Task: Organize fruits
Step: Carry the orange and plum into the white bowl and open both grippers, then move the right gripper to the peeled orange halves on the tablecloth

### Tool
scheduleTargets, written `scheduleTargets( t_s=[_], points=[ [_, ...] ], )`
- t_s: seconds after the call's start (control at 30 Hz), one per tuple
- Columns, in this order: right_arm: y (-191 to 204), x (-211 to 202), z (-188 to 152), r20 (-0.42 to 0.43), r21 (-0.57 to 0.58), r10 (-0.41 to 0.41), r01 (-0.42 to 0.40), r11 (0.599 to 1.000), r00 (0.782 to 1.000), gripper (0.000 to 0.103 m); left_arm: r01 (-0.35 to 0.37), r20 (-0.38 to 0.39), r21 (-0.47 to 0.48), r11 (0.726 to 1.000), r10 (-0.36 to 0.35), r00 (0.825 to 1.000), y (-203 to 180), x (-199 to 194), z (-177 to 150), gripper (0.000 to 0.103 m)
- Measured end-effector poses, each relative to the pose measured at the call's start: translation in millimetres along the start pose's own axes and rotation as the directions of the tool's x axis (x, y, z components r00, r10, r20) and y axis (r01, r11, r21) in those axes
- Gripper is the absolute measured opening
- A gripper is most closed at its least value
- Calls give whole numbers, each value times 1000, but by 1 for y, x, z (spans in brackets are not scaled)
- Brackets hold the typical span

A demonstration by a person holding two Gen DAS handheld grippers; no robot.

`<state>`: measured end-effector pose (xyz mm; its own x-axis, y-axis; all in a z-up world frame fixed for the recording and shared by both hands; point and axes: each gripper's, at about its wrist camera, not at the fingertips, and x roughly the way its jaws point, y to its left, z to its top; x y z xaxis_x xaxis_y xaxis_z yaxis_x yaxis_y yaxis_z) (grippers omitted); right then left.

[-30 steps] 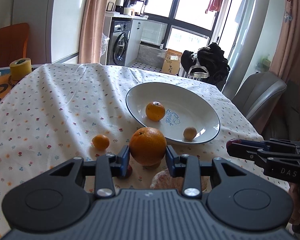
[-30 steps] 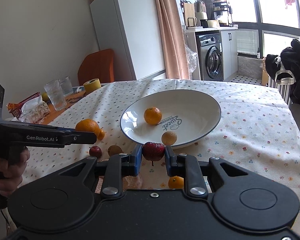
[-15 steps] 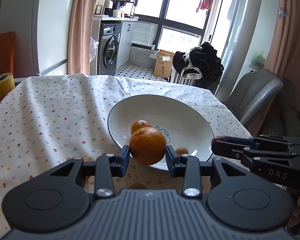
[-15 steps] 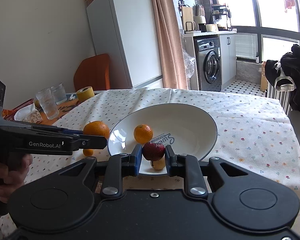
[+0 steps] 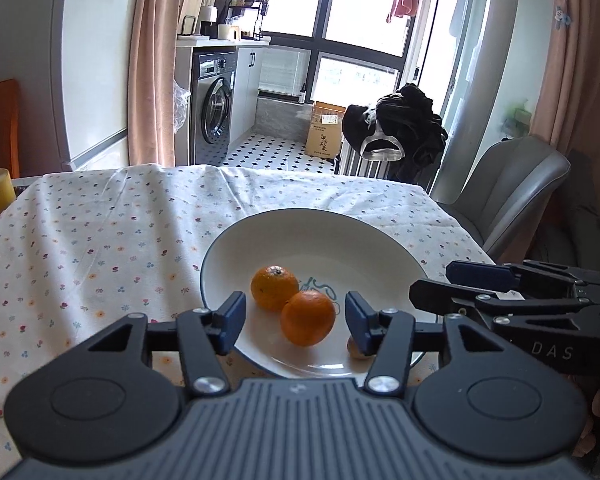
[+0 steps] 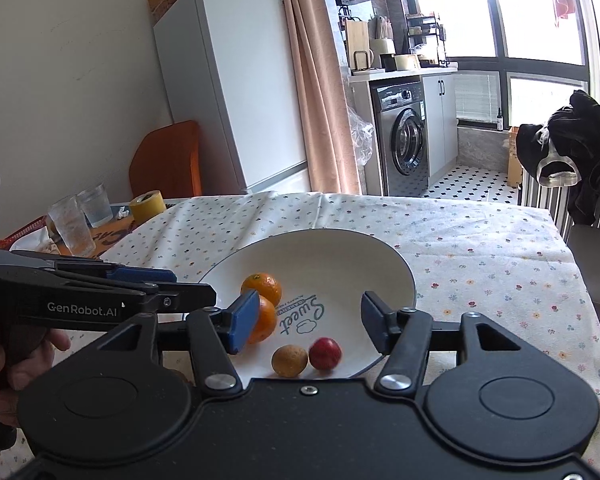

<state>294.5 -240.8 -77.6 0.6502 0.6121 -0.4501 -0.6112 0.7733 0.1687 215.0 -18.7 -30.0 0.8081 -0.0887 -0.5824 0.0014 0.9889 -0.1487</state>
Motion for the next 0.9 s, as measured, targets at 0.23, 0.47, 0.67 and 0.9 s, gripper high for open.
scheduleTargets(
  t_s=[0.23,0.47,0.67,0.9],
  points=[
    [-2,-6,-9,-20,20,7,-6,1000,1000,58,-47,22,-27,999,47,999,13,-13,-1,74],
    [0,-13,-14,-27,33,6,-5,999,1000,62,-77,21,-34,996,78,997,20,-23,-8,79],
    [6,-22,-19,-31,30,7,-6,1000,1000,67,-81,21,-39,996,82,996,25,-35,-17,81],
    [16,-32,-25,-37,28,15,-14,1000,999,68,-83,26,-57,995,84,996,31,-48,-26,82]
  ],
)
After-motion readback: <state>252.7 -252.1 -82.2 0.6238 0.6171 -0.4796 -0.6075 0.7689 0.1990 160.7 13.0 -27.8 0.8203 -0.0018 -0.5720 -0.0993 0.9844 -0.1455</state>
